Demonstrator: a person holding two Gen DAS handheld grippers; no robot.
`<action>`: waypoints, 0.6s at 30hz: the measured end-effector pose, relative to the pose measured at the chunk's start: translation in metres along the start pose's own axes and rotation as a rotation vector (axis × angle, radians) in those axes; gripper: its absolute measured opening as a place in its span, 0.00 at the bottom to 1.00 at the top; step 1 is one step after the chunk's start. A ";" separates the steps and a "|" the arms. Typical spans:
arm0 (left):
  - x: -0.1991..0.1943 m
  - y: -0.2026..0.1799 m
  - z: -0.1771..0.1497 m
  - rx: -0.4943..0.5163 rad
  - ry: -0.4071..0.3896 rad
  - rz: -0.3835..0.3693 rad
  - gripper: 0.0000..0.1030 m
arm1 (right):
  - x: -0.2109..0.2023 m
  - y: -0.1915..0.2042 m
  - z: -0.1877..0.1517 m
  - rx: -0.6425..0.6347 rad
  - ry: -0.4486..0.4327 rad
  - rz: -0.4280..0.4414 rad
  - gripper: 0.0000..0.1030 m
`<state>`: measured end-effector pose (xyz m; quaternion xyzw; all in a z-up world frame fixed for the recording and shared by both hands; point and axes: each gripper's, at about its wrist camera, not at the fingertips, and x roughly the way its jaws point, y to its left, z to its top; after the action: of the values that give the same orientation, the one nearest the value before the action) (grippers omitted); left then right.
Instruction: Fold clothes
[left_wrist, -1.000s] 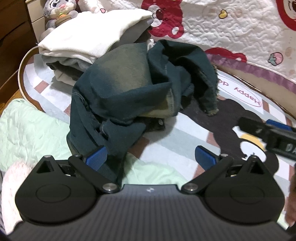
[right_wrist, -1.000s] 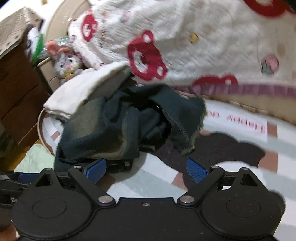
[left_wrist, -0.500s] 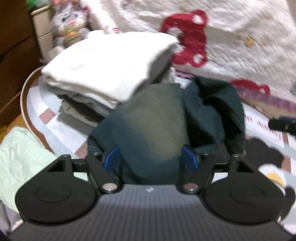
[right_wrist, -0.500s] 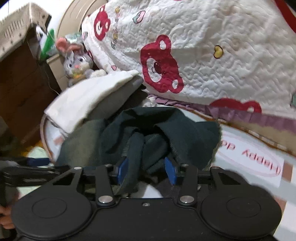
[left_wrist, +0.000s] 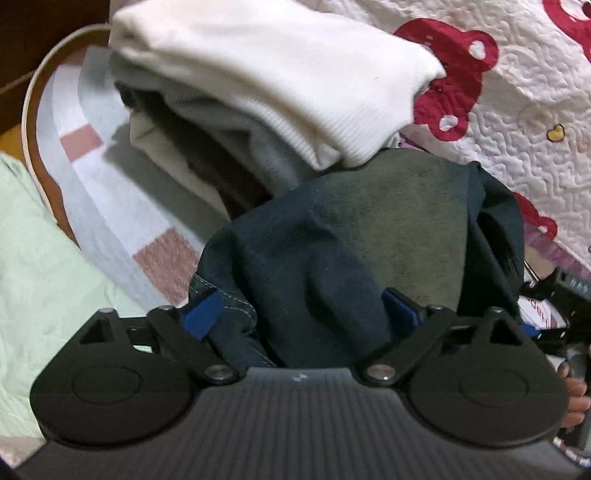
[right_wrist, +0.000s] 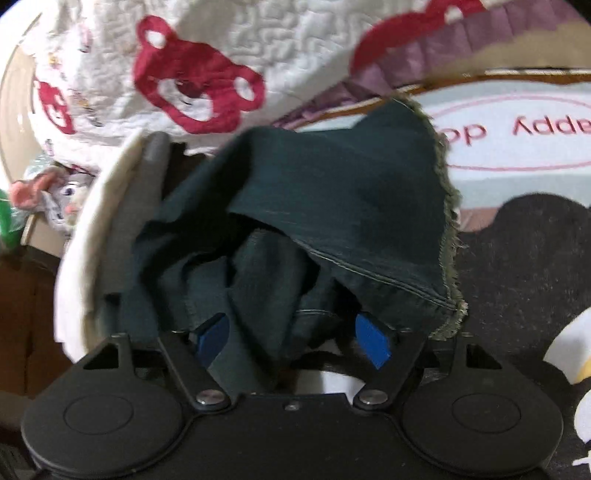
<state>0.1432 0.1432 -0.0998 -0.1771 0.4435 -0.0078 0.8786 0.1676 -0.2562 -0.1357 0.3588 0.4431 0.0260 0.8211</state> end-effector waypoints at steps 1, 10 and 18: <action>0.002 -0.001 -0.001 0.001 0.004 -0.005 0.92 | 0.004 -0.002 -0.001 0.019 0.007 -0.016 0.78; 0.005 -0.005 -0.007 0.084 0.007 -0.091 0.65 | 0.034 -0.007 -0.009 0.091 -0.071 0.028 0.80; 0.017 0.012 -0.004 0.006 0.058 -0.148 0.77 | 0.058 -0.013 -0.009 0.172 -0.085 0.054 0.92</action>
<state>0.1487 0.1507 -0.1191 -0.2065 0.4545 -0.0792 0.8628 0.1924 -0.2400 -0.1874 0.4403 0.3986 -0.0054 0.8045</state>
